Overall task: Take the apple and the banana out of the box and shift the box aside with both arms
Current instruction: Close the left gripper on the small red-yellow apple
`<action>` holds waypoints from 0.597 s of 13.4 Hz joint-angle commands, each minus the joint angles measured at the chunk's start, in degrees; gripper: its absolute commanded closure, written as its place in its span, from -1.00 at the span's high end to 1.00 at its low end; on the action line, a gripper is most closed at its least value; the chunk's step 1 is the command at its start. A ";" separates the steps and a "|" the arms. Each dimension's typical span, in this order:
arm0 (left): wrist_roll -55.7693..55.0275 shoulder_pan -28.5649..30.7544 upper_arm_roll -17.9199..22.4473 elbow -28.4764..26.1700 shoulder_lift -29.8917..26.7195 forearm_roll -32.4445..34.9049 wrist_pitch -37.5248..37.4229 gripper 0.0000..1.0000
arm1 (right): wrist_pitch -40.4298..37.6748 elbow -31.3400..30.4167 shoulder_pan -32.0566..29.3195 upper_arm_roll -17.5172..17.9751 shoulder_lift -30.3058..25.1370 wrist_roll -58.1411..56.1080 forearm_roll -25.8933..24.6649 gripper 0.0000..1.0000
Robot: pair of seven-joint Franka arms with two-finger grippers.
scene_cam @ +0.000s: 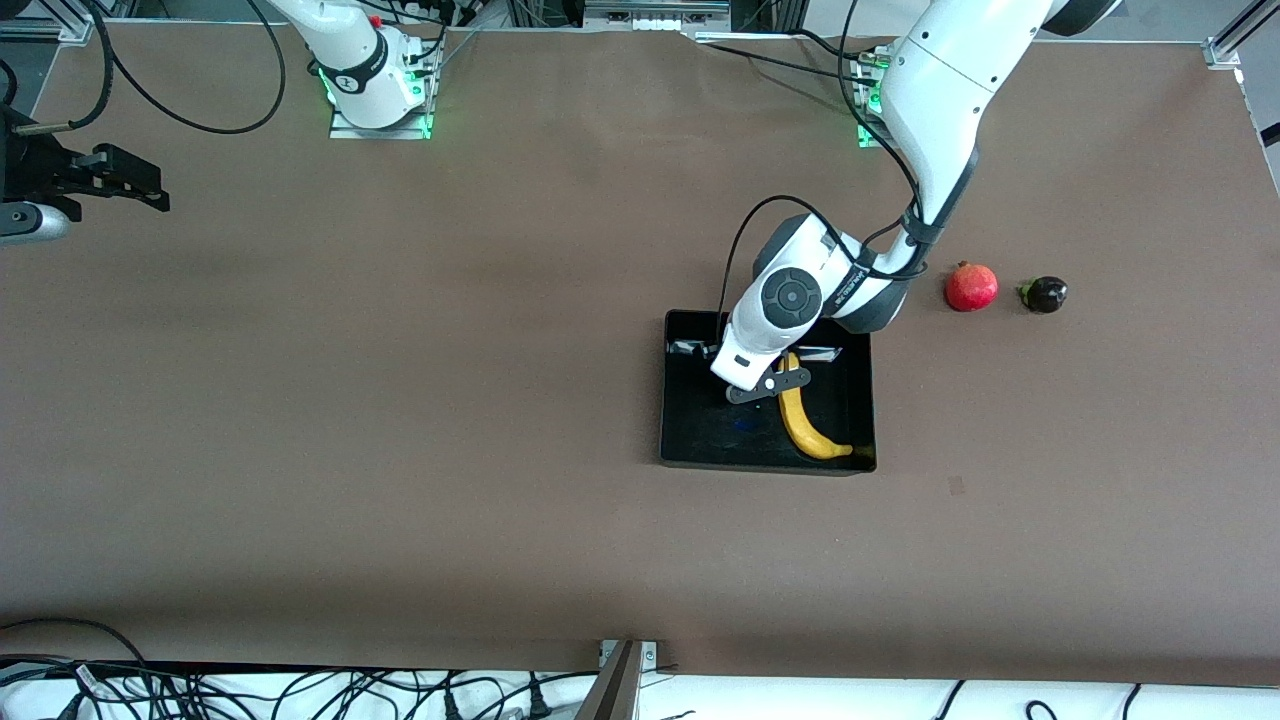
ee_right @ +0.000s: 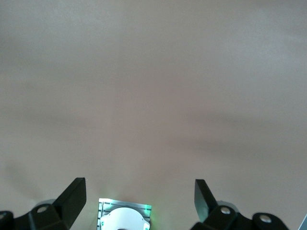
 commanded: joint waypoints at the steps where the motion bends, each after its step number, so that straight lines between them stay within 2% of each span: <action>1: -1.82 -0.43 0.00 -0.54 -0.19 0.62 0.74 -1.00 | -1.14 0.98 -0.80 -0.06 0.36 0.51 -0.11 1.00; 6: -1.47 -0.34 0.00 -0.45 -0.63 0.62 0.13 -1.00 | -0.88 0.90 -0.80 -0.77 0.62 0.51 0.15 1.00; 8: -1.12 -0.26 0.09 0.69 -2.81 0.54 -4.06 -1.00 | -0.70 0.90 -0.80 -0.77 0.88 0.51 0.15 1.00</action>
